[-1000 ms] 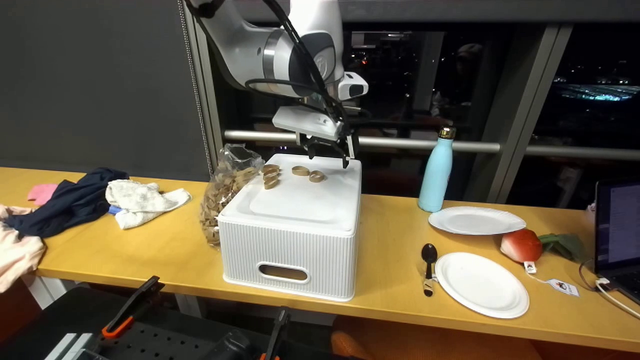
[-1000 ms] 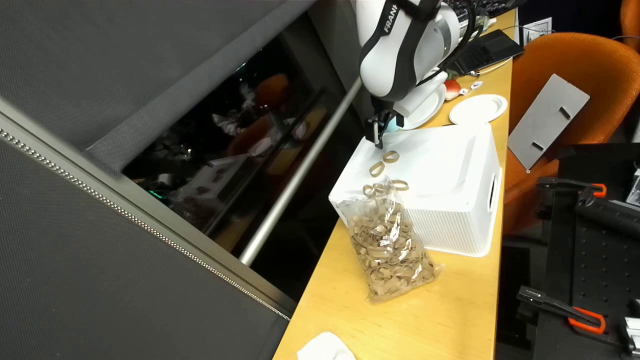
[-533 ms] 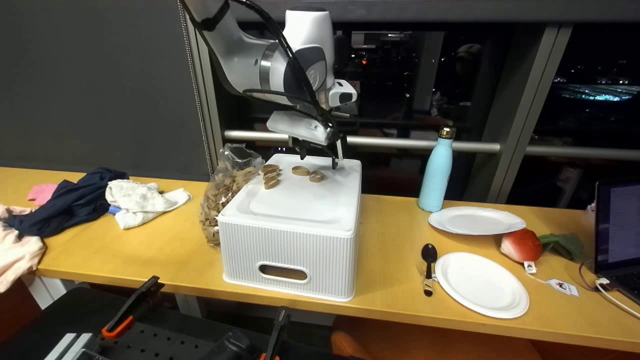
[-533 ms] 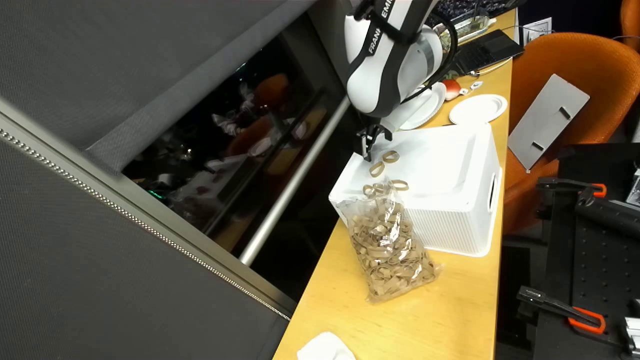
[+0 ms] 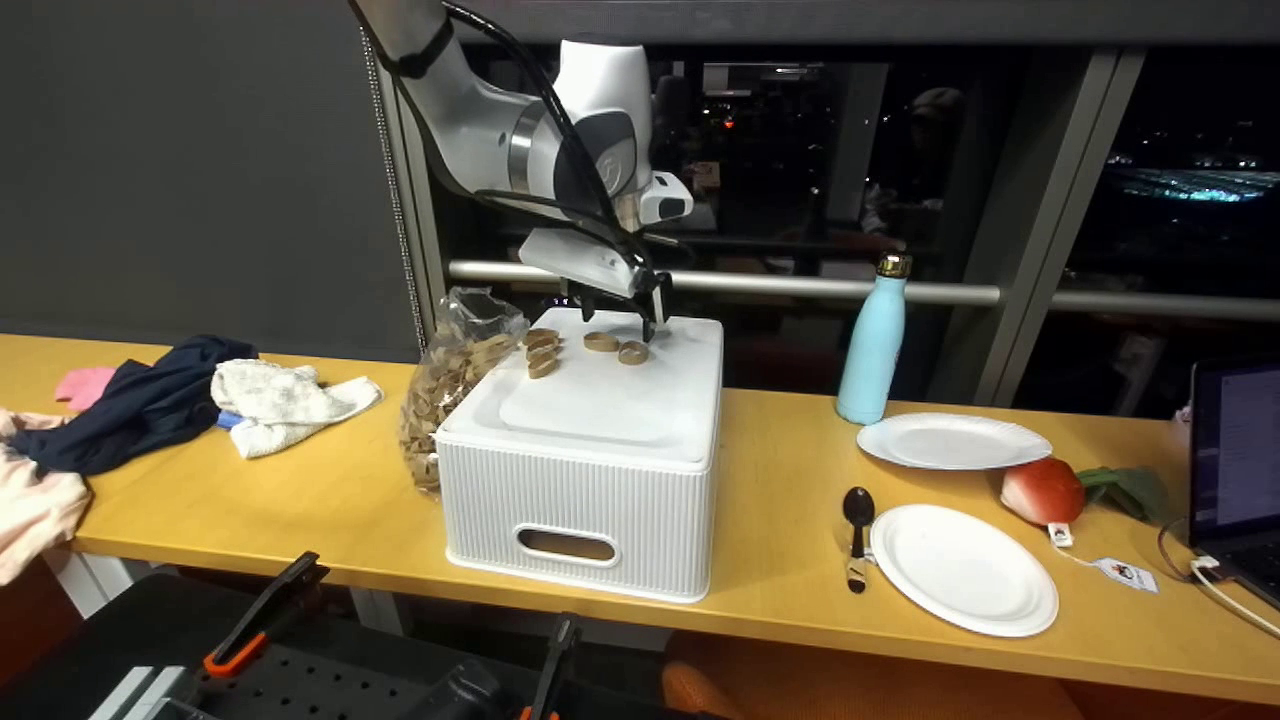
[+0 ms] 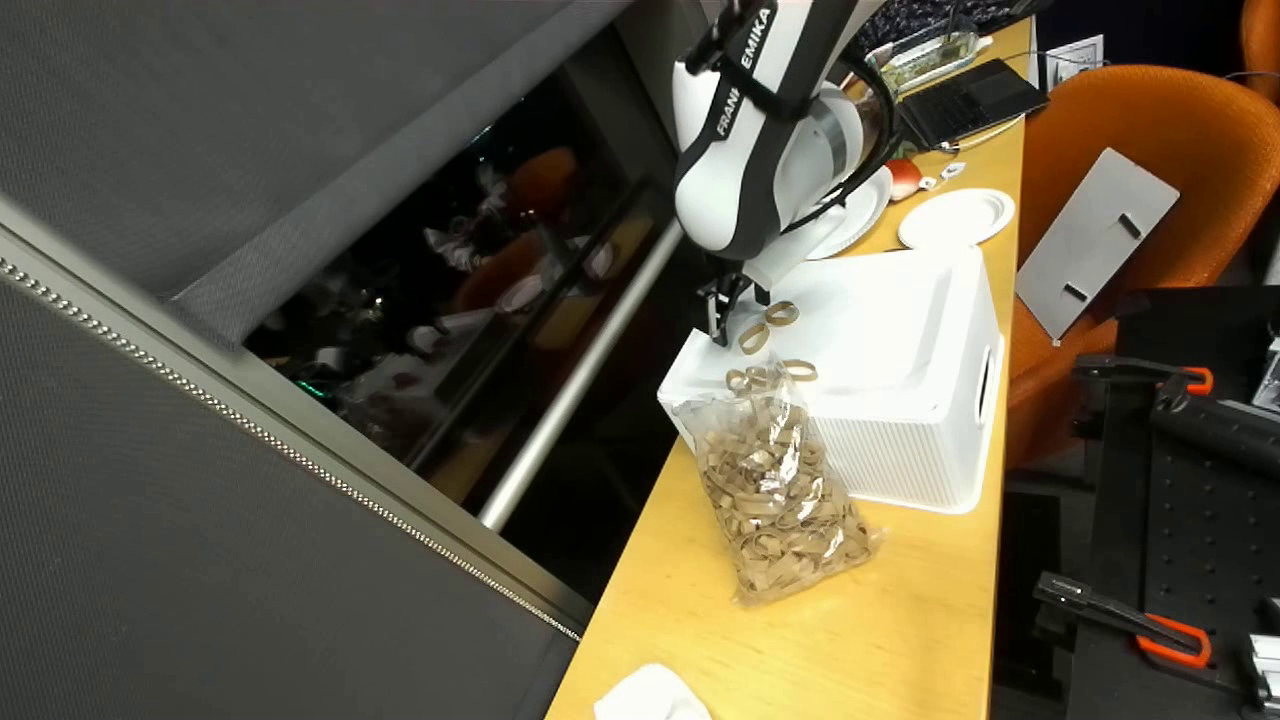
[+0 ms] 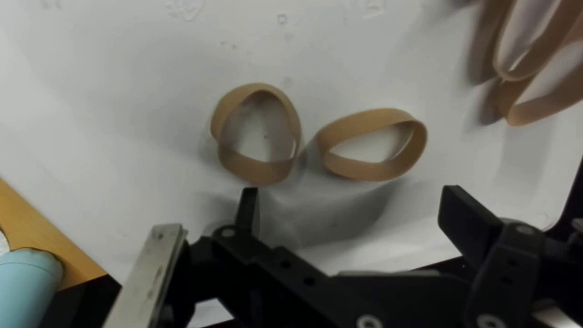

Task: Move the objects off of the box

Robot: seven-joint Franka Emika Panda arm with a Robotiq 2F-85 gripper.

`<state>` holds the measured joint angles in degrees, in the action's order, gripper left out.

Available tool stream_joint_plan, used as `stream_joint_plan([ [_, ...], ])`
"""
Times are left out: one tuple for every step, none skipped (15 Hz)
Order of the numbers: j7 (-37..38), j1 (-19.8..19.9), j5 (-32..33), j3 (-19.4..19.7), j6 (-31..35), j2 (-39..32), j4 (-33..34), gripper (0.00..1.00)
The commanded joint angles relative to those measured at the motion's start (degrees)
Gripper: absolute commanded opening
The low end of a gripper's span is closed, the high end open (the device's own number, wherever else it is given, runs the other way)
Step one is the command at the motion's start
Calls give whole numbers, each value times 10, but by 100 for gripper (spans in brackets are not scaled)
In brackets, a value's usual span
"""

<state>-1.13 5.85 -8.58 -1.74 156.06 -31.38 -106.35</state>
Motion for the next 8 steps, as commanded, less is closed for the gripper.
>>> stream_joint_plan([
  [18,-9,-4,0,-28,16,-6,100],
  [22,-11,-4,1,-33,18,-7,100],
  [24,-11,-6,0,-37,18,-6,100],
  [25,-12,-6,0,-42,17,-5,100],
  [27,-12,-7,0,-45,15,-4,100],
  [29,-12,-7,2,-50,14,-3,100],
  [33,-14,-6,3,-58,15,-4,100],
  [37,-16,-3,6,-65,17,-5,100],
])
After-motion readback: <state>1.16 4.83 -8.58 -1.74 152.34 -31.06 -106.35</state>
